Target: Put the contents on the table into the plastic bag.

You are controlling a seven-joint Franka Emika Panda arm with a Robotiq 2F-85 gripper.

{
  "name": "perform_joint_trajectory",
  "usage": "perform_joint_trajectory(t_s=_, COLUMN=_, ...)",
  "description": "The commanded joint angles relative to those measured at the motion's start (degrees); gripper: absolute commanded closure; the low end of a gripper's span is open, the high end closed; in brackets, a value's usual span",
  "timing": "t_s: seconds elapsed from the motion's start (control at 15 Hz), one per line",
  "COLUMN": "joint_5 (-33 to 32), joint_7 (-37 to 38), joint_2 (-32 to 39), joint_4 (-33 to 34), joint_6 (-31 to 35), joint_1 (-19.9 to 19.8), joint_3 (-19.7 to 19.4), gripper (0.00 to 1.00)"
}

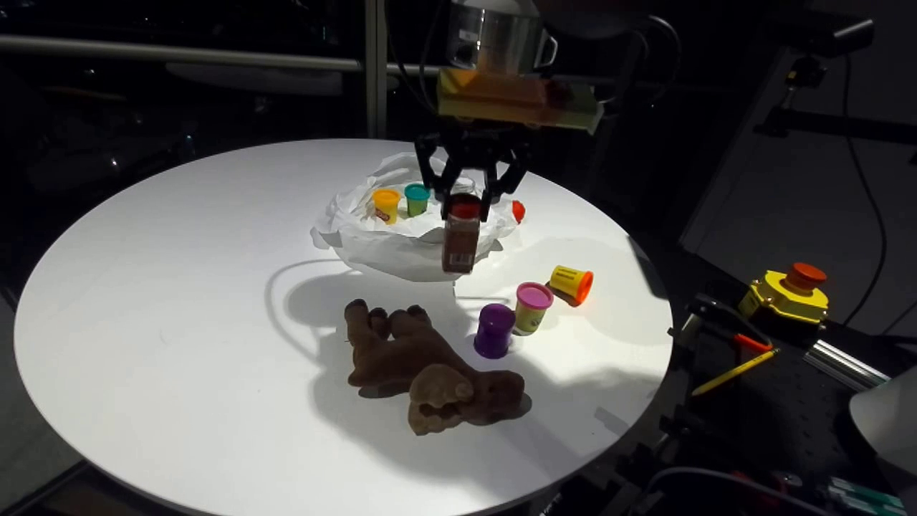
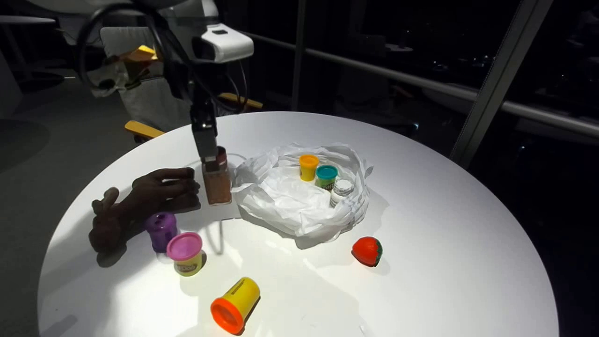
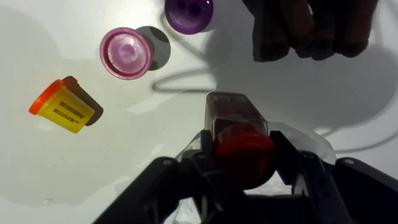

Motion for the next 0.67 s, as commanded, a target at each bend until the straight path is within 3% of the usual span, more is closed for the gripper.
perform_joint_trajectory(t_s=0.0, joint_5=0.1, joint_7=7.3, joint_2=-1.8, joint_4=5.6, joint_6=-1.7, joint_1=-1.9, joint_3=-0.1, gripper=0.76)
perform_joint_trajectory(t_s=0.33, joint_5=-4.2, joint_7=18.2, joint_2=4.9, joint_4=13.7, joint_6=6.2, joint_1=-3.6, joint_3=-3.1, gripper=0.76)
perform_joint_trajectory(t_s=0.6, joint_5=-5.9, joint_7=23.7, joint_2=11.7, joint_4=18.5, joint_6=8.4, joint_1=-3.3, joint_3=-7.1, gripper=0.76)
